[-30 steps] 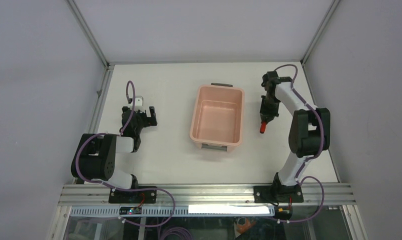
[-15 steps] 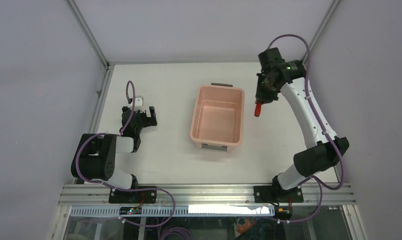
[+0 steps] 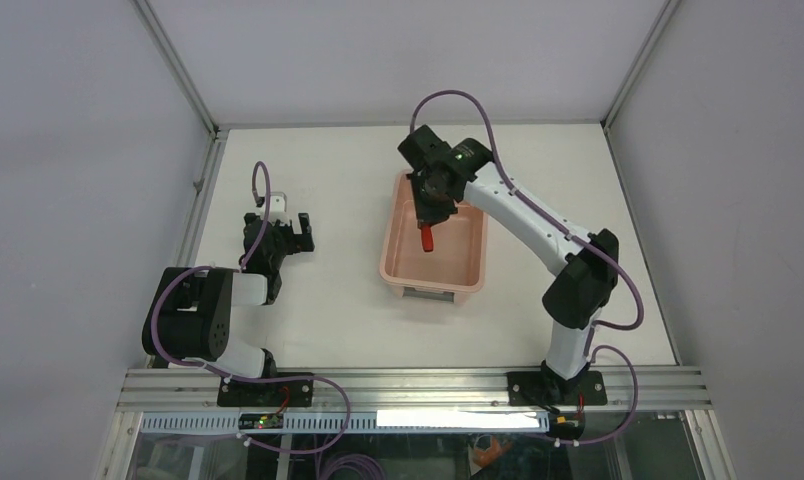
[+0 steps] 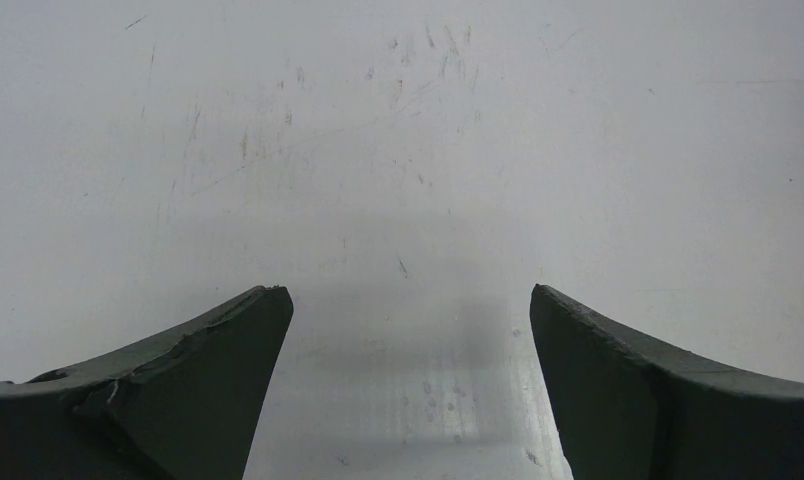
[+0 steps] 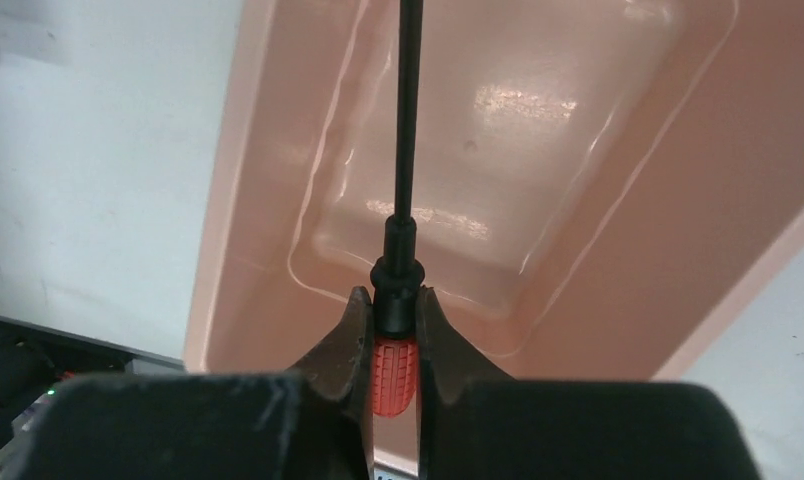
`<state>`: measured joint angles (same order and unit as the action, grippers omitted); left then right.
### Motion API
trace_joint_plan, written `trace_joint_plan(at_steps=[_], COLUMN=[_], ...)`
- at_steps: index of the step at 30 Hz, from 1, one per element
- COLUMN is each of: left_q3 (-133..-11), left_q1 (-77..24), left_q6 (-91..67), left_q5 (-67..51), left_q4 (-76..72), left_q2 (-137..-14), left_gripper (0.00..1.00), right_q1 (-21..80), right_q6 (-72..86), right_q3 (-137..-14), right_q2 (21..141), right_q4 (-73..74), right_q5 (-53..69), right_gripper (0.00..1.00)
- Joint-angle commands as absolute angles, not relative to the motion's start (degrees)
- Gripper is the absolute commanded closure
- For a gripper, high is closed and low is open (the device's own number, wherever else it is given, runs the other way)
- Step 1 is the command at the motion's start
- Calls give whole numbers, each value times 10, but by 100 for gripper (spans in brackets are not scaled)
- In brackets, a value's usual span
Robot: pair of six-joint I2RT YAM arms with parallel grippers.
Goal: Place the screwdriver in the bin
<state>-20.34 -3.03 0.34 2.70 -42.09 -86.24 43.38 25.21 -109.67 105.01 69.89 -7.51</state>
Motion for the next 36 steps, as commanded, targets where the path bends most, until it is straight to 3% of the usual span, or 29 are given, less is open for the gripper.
trace_joint_plan(at_steps=[1,10,14,17,21,31,33,35,36], left_q3=[-218,-218,-218,-218,-218,-218,-218,-217,-218], left_q1=[-35,-35,-36,-36,-35,-36,-35,-35,-36], left_q6=[-8,-8,-8,-8,-8,-8,-8,-8,-8], left_q5=[29,28,28,28,29,28,29,28,28], left_q4=[-464,-464,-464,-465,-464,-464,-465,-464,-464], left_q2=[-863,-863,-863,-863,-863,-863,-863,-863,-863], left_gripper=[1,1,1,1,1,1,1,1,1], right_q1=[436,437,437,437,436,437,436,432,428], right_q6=[275,289,295,300,303,265,233,207,196], right_q3=[-1005,-850,-825,-820,-825,-888,-896,-894,-893], right_q2=[1048,1082,1086,1083,1065,968,939,907,893], right_q4=[618,500,478,478,491,535,528,515,512], right_q5=[-75,-74,-91,-106,-124,-134,-129,-133,-135], right_gripper=[100,100,85,69,56,53,39,7,2])
